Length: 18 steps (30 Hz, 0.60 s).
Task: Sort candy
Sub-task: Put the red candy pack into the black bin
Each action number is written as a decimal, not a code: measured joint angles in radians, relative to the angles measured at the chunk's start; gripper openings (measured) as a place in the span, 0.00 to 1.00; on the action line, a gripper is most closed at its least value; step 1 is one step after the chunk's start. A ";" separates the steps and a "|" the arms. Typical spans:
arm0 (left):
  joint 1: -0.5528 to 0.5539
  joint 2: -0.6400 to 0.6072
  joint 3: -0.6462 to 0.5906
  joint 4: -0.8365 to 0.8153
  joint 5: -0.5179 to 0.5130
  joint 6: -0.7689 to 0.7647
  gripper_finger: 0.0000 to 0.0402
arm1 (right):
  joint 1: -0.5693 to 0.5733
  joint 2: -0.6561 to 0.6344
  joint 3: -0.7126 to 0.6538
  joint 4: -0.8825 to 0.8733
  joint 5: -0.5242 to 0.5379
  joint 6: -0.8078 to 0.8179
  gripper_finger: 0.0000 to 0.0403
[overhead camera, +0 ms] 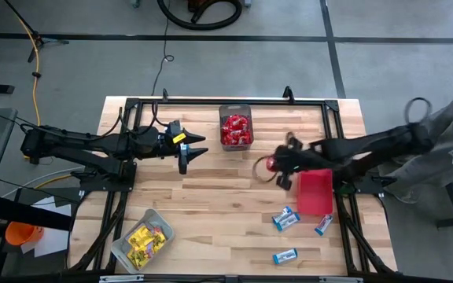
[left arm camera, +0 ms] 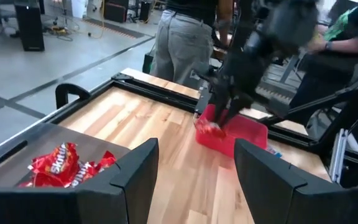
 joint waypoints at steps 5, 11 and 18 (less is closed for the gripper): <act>0.000 0.000 0.000 0.001 0.000 0.001 0.49 | -0.049 -0.216 -0.220 0.246 -0.036 0.024 0.01; 0.000 0.000 0.000 0.006 0.000 -0.001 0.49 | -0.147 -0.213 -0.355 0.728 -0.046 -0.058 0.01; 0.000 0.000 0.000 0.025 0.000 -0.025 0.49 | -0.328 -0.002 -0.157 0.871 -0.138 -0.312 0.01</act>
